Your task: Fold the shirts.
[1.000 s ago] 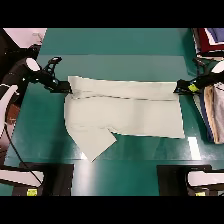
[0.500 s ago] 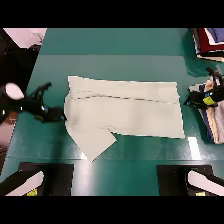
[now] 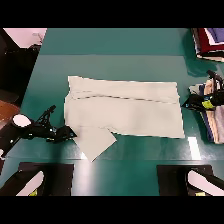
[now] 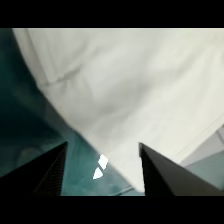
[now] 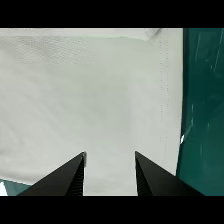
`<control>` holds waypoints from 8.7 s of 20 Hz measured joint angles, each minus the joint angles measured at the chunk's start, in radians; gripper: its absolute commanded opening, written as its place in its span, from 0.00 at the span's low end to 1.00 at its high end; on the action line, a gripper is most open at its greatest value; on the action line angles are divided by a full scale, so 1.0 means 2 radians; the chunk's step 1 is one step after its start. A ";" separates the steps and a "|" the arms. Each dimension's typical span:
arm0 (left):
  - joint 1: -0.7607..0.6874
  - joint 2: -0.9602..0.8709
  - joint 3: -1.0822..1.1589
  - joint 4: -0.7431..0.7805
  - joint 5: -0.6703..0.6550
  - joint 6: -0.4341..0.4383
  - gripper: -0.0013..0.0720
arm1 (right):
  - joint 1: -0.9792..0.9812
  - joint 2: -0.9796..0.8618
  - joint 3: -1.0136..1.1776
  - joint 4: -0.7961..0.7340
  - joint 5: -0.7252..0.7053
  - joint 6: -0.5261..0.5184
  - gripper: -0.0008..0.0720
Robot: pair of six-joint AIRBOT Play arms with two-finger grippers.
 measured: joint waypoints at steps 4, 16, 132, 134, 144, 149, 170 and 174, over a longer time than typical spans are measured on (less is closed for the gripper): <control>0.000 0.002 -0.013 -0.029 0.038 0.004 0.64 | 0.000 0.001 -0.001 0.024 -0.002 0.000 0.51; 0.000 0.003 -0.008 -0.055 0.064 0.045 0.05 | -0.029 0.004 -0.002 0.063 0.022 -0.001 0.51; -0.094 -0.437 0.776 0.096 0.005 -0.007 0.06 | 0.363 -0.329 0.496 0.280 -0.159 -0.141 0.19; -0.059 -0.407 0.783 0.102 -0.005 -0.007 0.06 | 0.401 -0.373 0.510 0.295 -0.216 -0.155 0.61; 0.006 -0.338 0.789 0.109 -0.054 -0.007 0.06 | 0.393 -0.379 0.421 0.311 -0.228 -0.156 0.71; 0.007 -0.335 0.789 0.109 -0.072 -0.007 0.06 | 0.297 -0.309 0.295 0.265 -0.168 -0.101 0.72; 0.007 -0.335 0.742 0.103 -0.082 -0.007 0.06 | 0.330 -0.457 0.342 0.397 -0.210 -0.074 0.03; 0.007 -0.335 0.741 0.090 -0.092 -0.007 0.06 | 0.314 -0.440 0.377 0.382 -0.189 -0.075 0.03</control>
